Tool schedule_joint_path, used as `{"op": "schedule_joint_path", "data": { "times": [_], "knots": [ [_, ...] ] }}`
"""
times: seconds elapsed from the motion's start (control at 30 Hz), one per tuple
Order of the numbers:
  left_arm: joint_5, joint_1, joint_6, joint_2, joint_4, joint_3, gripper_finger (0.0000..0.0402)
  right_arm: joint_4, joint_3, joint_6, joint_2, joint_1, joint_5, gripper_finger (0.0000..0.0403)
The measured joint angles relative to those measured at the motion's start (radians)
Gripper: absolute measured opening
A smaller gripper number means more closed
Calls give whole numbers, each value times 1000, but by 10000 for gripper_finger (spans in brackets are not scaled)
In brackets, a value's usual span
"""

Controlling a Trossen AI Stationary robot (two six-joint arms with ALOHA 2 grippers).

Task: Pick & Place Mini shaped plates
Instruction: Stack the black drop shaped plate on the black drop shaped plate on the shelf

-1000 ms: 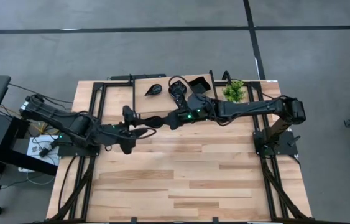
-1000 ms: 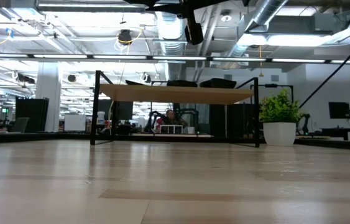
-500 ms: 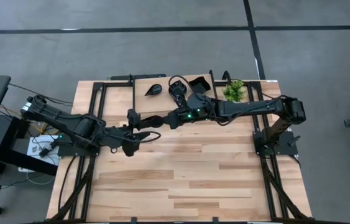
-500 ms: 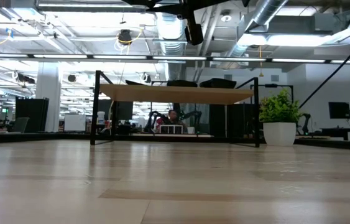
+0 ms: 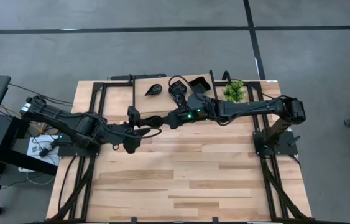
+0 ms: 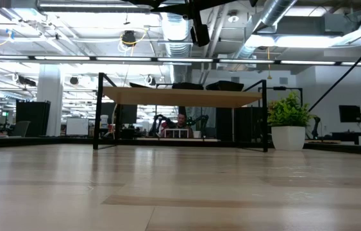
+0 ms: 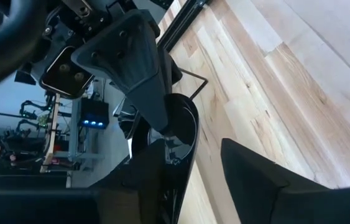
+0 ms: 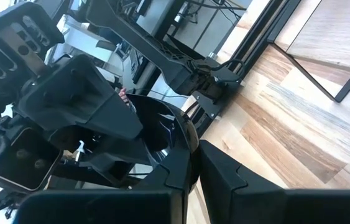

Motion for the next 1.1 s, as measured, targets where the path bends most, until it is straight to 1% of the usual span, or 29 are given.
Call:
{"op": "schedule_joint_path", "data": {
  "times": [0.17,0.3,0.77,1.1],
  "knots": [
    [0,-2,0,0,0,0,122,0,0,0,0,0,0,27],
    [0,-3,0,0,0,0,99,0,0,0,0,0,0,27],
    [1,-3,0,0,7,0,63,0,0,0,0,0,0,27],
    [4,-3,0,0,10,0,25,1,0,0,-1,0,0,27]
  ]
}}
